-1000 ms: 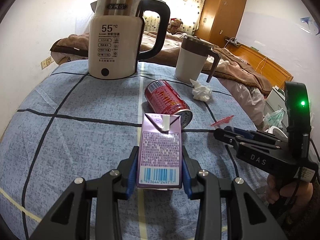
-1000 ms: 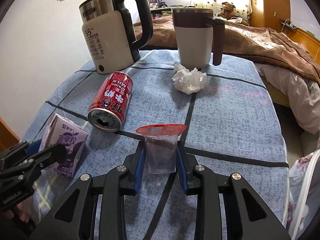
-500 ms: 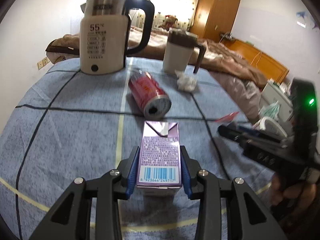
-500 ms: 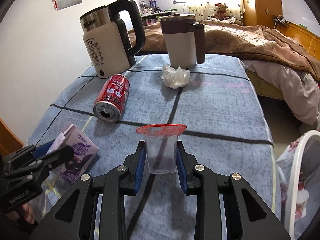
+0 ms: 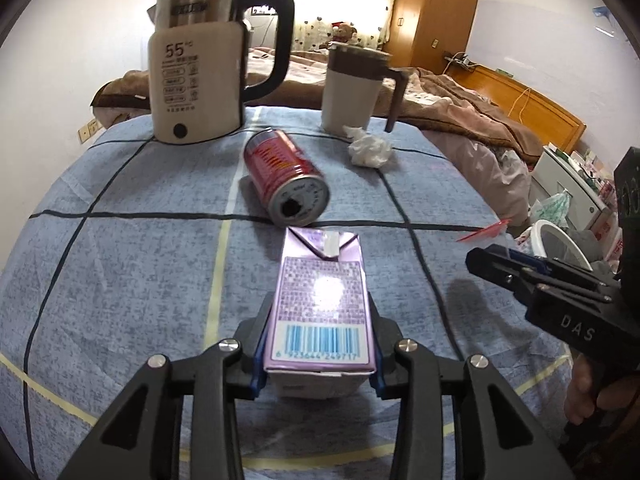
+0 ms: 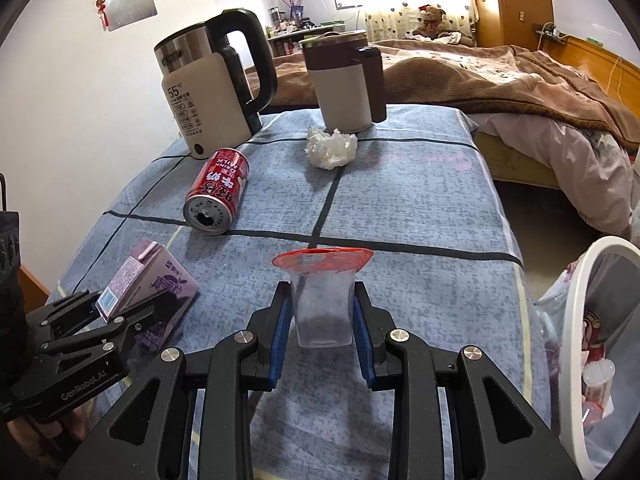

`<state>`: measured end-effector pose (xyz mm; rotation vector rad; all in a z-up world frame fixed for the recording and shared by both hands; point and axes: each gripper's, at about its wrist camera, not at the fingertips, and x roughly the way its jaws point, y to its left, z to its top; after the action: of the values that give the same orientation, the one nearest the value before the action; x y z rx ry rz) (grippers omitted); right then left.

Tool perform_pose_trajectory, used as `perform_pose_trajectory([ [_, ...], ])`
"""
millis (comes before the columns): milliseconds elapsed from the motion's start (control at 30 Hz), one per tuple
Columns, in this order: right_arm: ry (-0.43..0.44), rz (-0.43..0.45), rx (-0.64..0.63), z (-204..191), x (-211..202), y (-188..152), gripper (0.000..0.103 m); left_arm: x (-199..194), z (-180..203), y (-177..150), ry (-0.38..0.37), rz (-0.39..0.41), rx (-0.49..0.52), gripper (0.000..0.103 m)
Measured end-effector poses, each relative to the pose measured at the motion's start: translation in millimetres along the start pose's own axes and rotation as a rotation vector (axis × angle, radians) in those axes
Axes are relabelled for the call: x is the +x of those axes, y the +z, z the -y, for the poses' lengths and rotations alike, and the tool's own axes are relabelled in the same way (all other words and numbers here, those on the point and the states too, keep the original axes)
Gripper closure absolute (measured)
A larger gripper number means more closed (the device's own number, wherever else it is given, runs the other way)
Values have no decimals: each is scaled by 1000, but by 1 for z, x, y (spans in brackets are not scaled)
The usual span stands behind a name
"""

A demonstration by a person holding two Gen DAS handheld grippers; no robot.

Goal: Collect trash
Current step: 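Carry the purple carton and clear cup over the white bin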

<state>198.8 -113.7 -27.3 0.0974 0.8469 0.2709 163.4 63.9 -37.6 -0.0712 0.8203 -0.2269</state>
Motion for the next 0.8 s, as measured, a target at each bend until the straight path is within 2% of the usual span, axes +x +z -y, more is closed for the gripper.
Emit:
perform_pose_trajectory([
  [333,-15,46,43,24,-30,-10,73,-20,35,5,-57,52,28,63],
  [800,-84,136,122,81,-98,-29,73,-32,123,13,-159,86,141,63],
])
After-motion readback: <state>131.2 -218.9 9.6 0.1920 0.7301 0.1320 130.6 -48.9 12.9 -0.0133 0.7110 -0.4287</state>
